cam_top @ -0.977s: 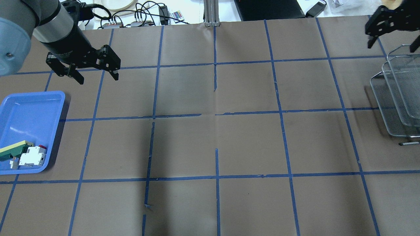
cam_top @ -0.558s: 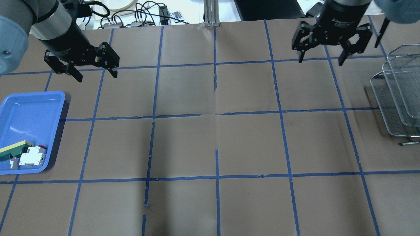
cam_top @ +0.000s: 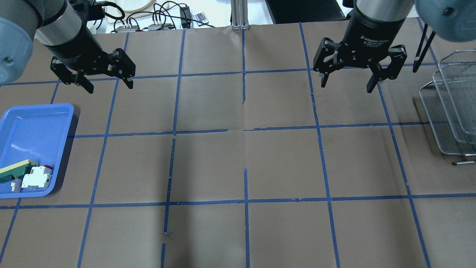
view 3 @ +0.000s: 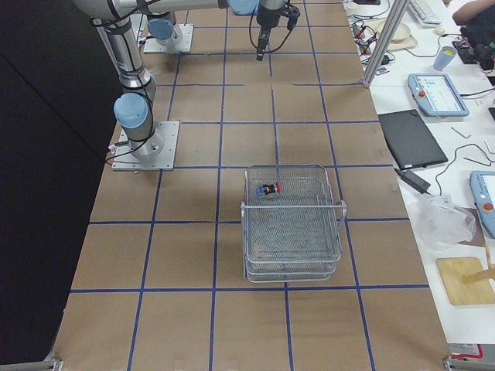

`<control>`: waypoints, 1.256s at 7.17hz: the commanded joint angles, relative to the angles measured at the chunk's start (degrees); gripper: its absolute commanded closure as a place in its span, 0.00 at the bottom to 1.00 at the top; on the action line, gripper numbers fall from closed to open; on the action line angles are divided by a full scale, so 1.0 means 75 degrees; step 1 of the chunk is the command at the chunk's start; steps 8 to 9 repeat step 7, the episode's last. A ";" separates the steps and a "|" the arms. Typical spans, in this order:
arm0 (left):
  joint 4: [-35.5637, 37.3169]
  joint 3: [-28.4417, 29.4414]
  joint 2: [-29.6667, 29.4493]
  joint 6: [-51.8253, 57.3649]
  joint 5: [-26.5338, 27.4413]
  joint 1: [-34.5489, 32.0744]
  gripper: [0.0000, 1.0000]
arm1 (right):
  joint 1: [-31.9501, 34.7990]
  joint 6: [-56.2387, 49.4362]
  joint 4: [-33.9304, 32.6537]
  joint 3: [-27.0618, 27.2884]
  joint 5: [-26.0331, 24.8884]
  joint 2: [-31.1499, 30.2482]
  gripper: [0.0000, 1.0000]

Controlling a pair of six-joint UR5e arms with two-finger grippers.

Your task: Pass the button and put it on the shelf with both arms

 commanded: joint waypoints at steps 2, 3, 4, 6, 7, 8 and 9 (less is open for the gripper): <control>0.0000 -0.0025 -0.0001 0.0075 0.0011 0.0000 0.00 | -0.0113 0.0001 -0.0055 0.0501 -0.0016 -0.0501 0.00; 0.0012 -0.0026 -0.0001 0.0087 0.0011 0.0000 0.00 | -0.0112 0.0001 -0.0067 0.0748 0.0008 -0.0758 0.00; 0.0012 0.0021 -0.0001 0.0099 0.0000 0.0000 0.00 | -0.0112 0.0001 -0.0067 0.0831 0.0031 -0.0888 0.00; 0.0012 0.0033 -0.0013 0.0099 0.0000 0.0000 0.00 | -0.0112 -0.0057 -0.0323 0.0821 0.0008 -0.0890 0.00; 0.0012 0.0045 -0.0013 0.0099 -0.0012 0.0000 0.00 | -0.0112 -0.0058 -0.0325 0.0809 -0.0004 -0.0890 0.00; 0.0012 0.0045 -0.0013 0.0099 -0.0012 0.0000 0.00 | -0.0112 -0.0058 -0.0325 0.0809 -0.0004 -0.0890 0.00; 0.0012 0.0045 -0.0013 0.0099 -0.0012 0.0000 0.00 | -0.0112 -0.0058 -0.0325 0.0809 -0.0004 -0.0890 0.00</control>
